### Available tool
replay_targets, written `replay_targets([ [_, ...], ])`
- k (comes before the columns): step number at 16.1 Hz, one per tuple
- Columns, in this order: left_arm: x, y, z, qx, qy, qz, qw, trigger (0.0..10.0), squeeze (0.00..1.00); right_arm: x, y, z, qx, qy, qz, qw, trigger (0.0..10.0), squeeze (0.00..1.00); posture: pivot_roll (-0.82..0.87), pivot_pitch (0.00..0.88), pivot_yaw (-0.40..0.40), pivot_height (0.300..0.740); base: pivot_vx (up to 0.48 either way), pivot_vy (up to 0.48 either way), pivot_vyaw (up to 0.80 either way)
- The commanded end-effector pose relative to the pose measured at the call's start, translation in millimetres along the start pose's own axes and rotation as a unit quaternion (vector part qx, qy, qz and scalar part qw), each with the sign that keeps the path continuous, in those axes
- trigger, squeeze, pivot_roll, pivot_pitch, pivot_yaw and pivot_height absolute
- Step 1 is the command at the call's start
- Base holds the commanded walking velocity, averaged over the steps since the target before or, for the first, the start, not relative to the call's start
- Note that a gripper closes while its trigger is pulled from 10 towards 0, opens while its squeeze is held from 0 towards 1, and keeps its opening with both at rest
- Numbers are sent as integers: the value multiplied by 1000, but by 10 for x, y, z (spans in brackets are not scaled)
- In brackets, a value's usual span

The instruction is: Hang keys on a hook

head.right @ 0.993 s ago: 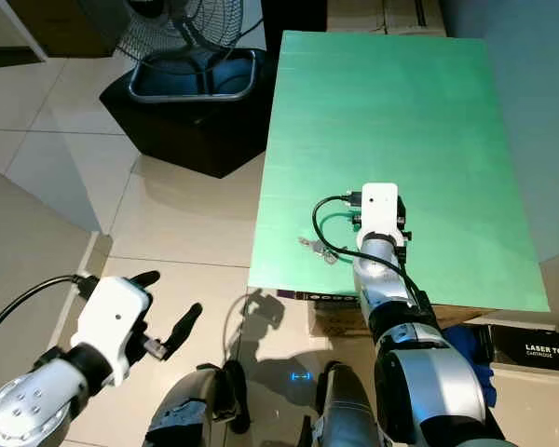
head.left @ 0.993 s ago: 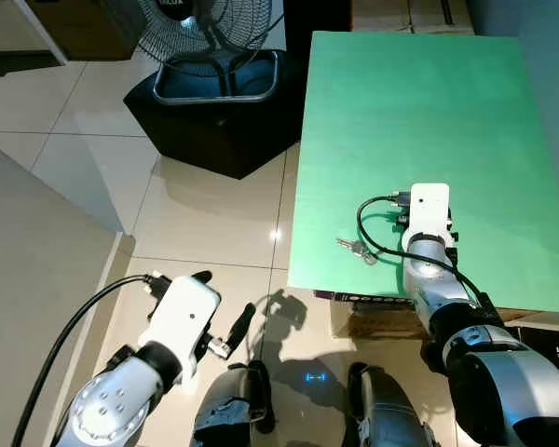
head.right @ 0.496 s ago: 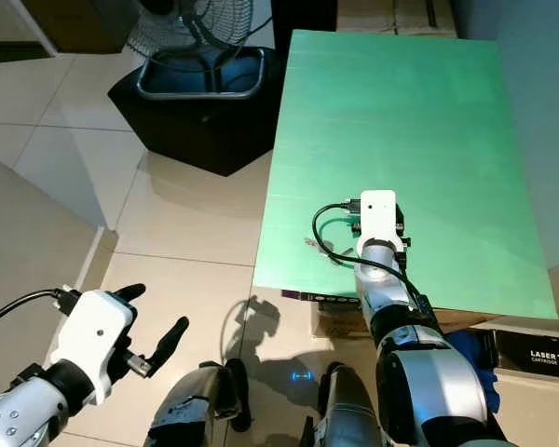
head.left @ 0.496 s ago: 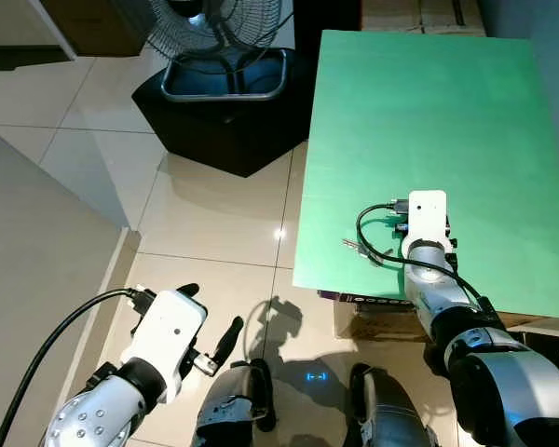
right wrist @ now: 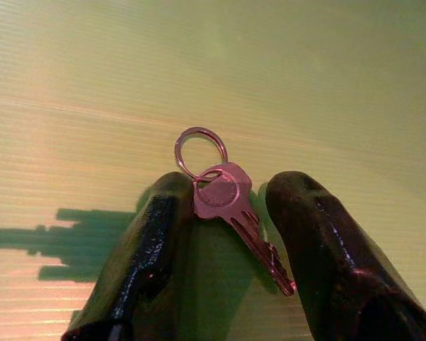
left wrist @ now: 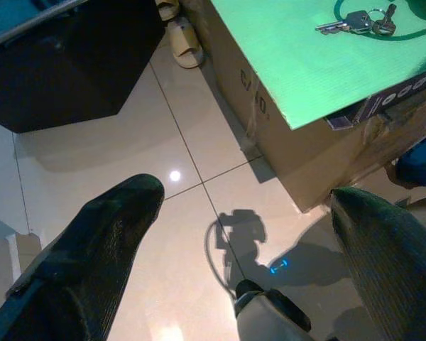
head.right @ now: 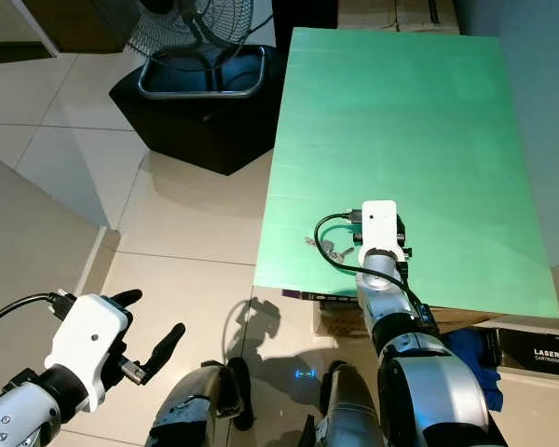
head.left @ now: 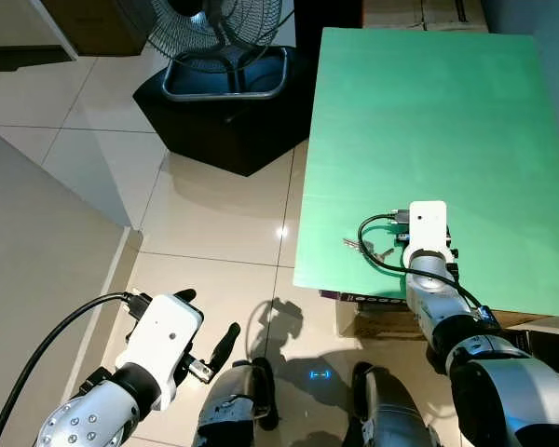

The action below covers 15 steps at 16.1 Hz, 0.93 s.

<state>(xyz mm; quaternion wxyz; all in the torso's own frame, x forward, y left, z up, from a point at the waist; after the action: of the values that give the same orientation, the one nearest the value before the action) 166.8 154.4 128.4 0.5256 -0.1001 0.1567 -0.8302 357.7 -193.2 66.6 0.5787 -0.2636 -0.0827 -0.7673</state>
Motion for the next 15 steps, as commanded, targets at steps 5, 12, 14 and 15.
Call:
replay_targets([
  [5, 28, -12, -3, -4, 4, -7, 1000, 10000, 0, -96, -73, -119, -12, 8, 16, 1000, 0, 0, 127, 358, 142, 713, 0, 0, 0],
  [12, 43, 40, 17, 3, 0, -7, 1000, 10000, 0, -251, -143, 133, 61, 32, 8, 998, 0, 0, 107, 350, 128, 713, 0, 0, 0],
  [14, 45, 50, 20, 4, 0, -8, 1000, 10000, 0, -257, -144, 191, 73, 40, 5, 997, 0, 0, 103, 348, 127, 713, 0, 0, 0],
  [15, 44, 62, 23, 5, 0, -8, 1000, 10000, 0, -257, -143, 219, 78, 43, 4, 996, 0, 0, 99, 346, 126, 713, 0, 0, 0],
])
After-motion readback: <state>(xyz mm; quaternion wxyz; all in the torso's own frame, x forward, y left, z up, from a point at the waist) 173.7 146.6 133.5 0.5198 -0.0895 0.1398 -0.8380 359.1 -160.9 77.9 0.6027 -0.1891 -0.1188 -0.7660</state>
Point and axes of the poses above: a point about 5 cm out from each wrist's last joint towards the gripper, its own y axis pointing out of the wrist towards the gripper, its own z axis along the axis of the wrist's last joint, x = y × z, the point moved 1 cm from there along y, pointing out of the wrist towards the gripper, and after that the axes turned 13 degrees about -y, right-handed, at the moved point
